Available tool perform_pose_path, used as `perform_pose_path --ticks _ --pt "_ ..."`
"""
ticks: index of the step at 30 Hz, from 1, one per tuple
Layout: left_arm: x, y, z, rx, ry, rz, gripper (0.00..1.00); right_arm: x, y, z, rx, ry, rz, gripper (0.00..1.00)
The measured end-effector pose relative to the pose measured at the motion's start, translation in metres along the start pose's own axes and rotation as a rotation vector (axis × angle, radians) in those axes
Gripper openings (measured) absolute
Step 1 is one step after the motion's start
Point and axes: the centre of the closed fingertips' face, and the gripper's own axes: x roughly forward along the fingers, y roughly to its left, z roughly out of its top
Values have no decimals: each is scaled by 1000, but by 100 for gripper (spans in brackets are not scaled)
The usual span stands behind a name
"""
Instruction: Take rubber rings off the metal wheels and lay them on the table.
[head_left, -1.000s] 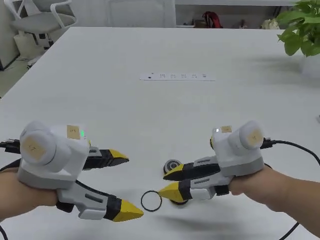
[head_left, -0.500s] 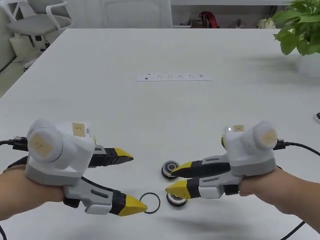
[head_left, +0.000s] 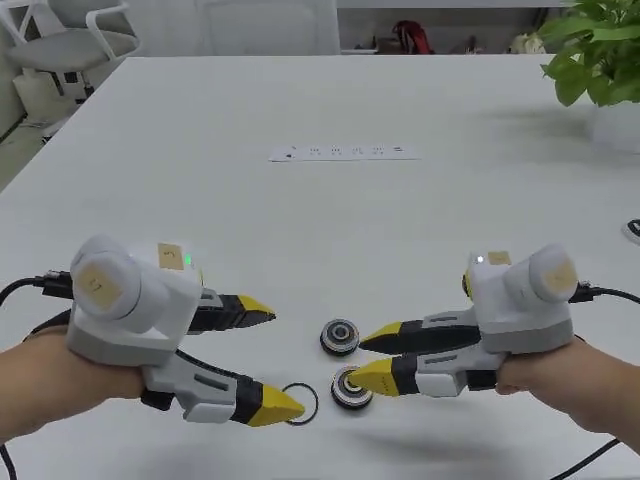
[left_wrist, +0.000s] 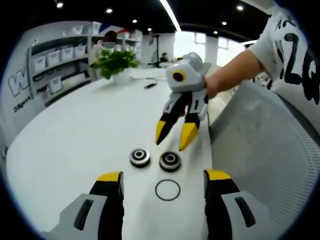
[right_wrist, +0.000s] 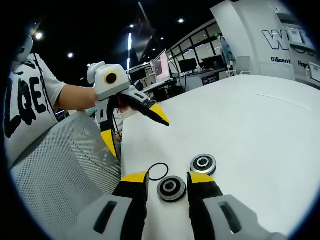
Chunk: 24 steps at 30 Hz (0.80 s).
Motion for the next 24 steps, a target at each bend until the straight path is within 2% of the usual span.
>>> perform_pose_path --ticks 8,17,24 --pt "6 1 -1 0 7 -7 64 -3 -2 -5 1 1 -13 27" --pt "12 7 -4 -1 16 -10 62 -4 -2 -14 -14 18 -18 27" --pt "19 3 -4 0 21 -20 60 -5 -3 -20 -28 28 -24 27"
